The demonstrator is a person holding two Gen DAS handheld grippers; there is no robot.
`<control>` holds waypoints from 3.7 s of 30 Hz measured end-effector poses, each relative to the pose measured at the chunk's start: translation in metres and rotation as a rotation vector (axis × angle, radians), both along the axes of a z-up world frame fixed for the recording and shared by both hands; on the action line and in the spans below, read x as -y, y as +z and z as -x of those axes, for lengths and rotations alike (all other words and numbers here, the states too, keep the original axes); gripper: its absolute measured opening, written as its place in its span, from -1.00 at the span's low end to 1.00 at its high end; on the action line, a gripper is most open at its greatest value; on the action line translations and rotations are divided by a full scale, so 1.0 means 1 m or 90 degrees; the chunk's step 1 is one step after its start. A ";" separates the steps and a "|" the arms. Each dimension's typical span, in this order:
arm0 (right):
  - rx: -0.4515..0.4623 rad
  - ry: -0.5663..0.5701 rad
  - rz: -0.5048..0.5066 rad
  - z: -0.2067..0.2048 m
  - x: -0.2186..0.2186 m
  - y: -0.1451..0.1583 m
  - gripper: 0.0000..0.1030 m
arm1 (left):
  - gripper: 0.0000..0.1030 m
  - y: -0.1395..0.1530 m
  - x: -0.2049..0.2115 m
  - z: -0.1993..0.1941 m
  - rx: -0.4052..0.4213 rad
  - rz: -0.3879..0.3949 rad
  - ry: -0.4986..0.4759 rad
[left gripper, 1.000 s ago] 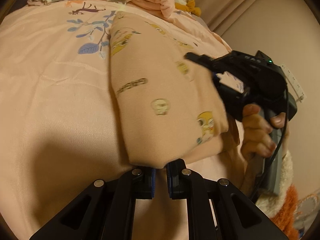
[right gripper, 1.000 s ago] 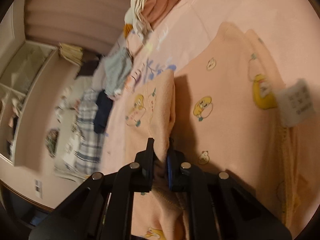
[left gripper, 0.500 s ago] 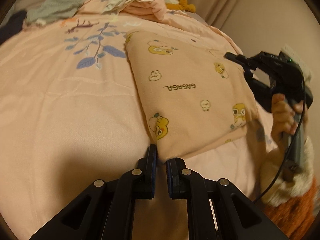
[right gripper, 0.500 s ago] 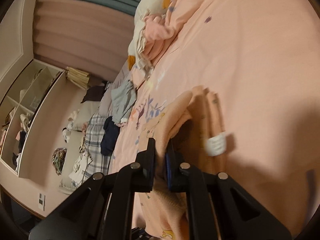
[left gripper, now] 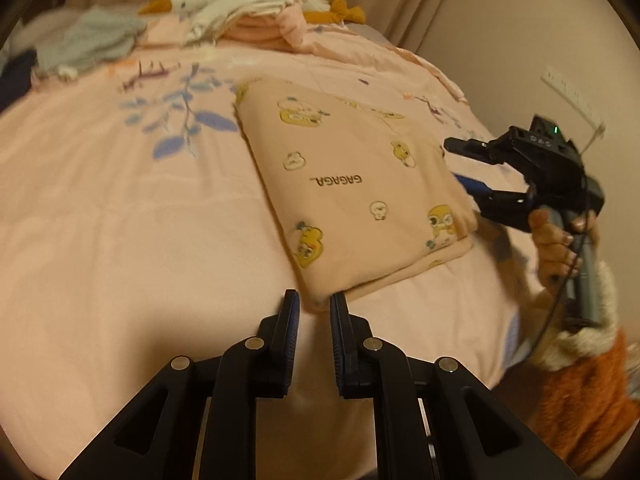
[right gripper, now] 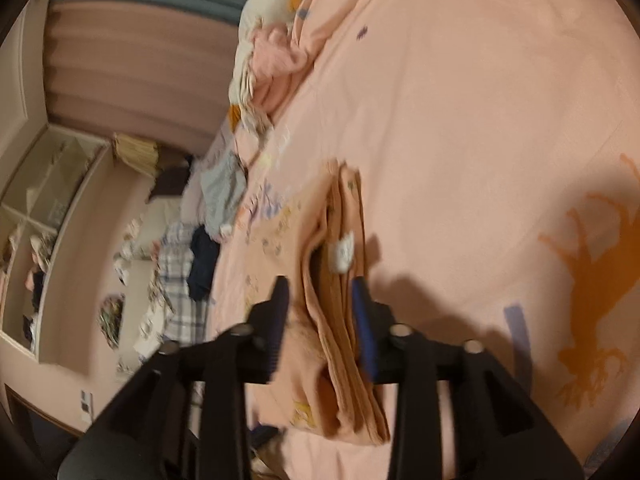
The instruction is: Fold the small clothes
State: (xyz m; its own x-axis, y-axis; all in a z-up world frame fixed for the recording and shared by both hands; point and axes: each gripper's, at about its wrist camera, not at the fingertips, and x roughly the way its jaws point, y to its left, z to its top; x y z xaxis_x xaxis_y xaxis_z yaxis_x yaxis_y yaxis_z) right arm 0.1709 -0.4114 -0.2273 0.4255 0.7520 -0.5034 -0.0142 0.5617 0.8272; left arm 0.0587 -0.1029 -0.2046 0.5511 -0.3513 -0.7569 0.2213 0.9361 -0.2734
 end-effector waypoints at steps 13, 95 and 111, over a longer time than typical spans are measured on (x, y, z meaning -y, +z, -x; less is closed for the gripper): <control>0.057 0.090 0.191 0.028 -0.049 0.004 -0.79 | -0.78 -0.010 -0.003 -0.012 -0.041 0.031 0.009; 0.137 0.068 0.289 0.014 -0.076 0.045 -0.80 | -0.86 0.037 -0.004 -0.101 0.016 0.096 0.016; 0.062 0.036 0.258 0.046 -0.049 0.019 -0.88 | -0.86 -0.004 -0.003 -0.030 -0.067 0.080 -0.029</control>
State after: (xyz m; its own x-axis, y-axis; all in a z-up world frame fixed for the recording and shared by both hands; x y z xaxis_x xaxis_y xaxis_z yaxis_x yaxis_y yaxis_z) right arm 0.1247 -0.3625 -0.2086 0.4501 0.5252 -0.7222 -0.1218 0.8373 0.5330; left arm 0.0889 -0.0998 -0.2087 0.4528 -0.4696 -0.7579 0.2265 0.8827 -0.4117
